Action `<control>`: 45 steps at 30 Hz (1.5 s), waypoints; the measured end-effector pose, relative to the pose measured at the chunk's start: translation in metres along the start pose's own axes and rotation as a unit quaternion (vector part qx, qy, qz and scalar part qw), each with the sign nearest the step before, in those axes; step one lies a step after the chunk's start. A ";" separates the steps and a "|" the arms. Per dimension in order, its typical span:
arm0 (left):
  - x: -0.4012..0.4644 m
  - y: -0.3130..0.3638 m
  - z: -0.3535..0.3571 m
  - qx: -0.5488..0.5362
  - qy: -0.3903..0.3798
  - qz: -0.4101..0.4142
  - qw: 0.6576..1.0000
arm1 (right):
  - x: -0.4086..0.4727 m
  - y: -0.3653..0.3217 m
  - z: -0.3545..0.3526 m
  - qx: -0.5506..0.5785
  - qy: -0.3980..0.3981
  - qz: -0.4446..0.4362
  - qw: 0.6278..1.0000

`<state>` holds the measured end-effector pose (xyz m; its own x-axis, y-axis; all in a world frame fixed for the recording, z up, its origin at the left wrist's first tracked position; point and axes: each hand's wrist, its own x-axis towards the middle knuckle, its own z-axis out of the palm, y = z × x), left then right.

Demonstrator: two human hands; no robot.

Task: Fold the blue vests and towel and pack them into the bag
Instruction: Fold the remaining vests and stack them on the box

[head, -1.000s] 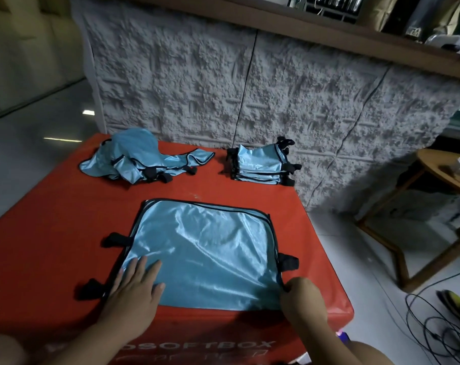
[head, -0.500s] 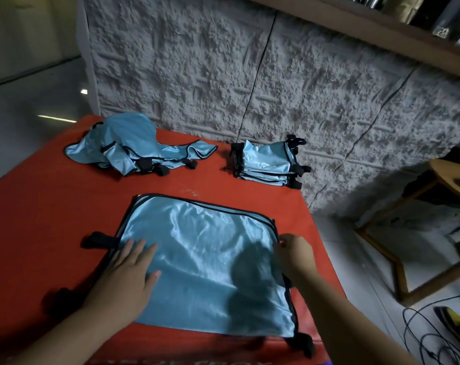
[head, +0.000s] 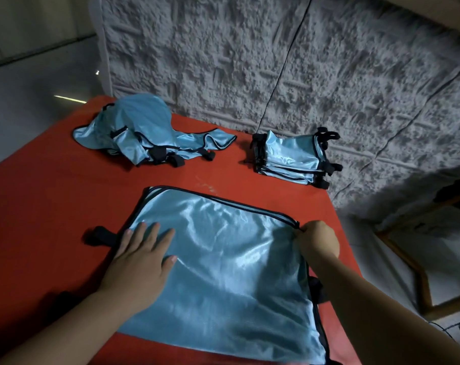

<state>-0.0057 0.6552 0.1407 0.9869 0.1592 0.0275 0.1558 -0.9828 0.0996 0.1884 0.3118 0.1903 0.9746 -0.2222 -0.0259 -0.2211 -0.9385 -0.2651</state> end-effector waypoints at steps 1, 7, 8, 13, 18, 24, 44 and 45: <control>0.001 0.001 0.001 0.008 -0.001 -0.002 1.000 | 0.003 -0.002 0.000 -0.004 0.008 0.000 1.000; 0.002 0.006 0.005 0.024 0.007 -0.019 1.000 | 0.016 -0.009 0.002 -0.016 0.035 -0.036 0.999; 0.001 0.007 0.005 0.023 0.008 -0.024 0.999 | 0.018 -0.011 0.002 -0.019 0.033 -0.034 0.999; -0.002 0.013 0.006 0.017 0.019 -0.066 0.997 | 0.030 -0.021 0.003 -0.030 0.004 -0.013 0.999; -0.002 0.015 0.008 0.007 0.029 -0.071 0.997 | 0.020 -0.018 -0.003 -0.013 0.006 -0.035 0.999; 0.000 0.016 0.007 0.013 0.019 -0.058 0.998 | -0.070 -0.013 -0.009 0.037 -0.016 -0.215 0.976; -0.008 0.005 -0.004 -0.054 0.007 -0.167 0.984 | -0.081 -0.003 0.037 -0.067 -0.082 -0.102 0.989; -0.007 0.003 -0.006 -0.075 0.013 -0.173 0.982 | -0.081 -0.005 0.035 -0.073 -0.087 -0.095 0.989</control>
<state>-0.0121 0.6513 0.1471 0.8747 0.4846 -0.0083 0.4708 -0.8454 0.2524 0.1117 0.3440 0.1603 0.9876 -0.0010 -0.1571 -0.0233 -0.9898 -0.1403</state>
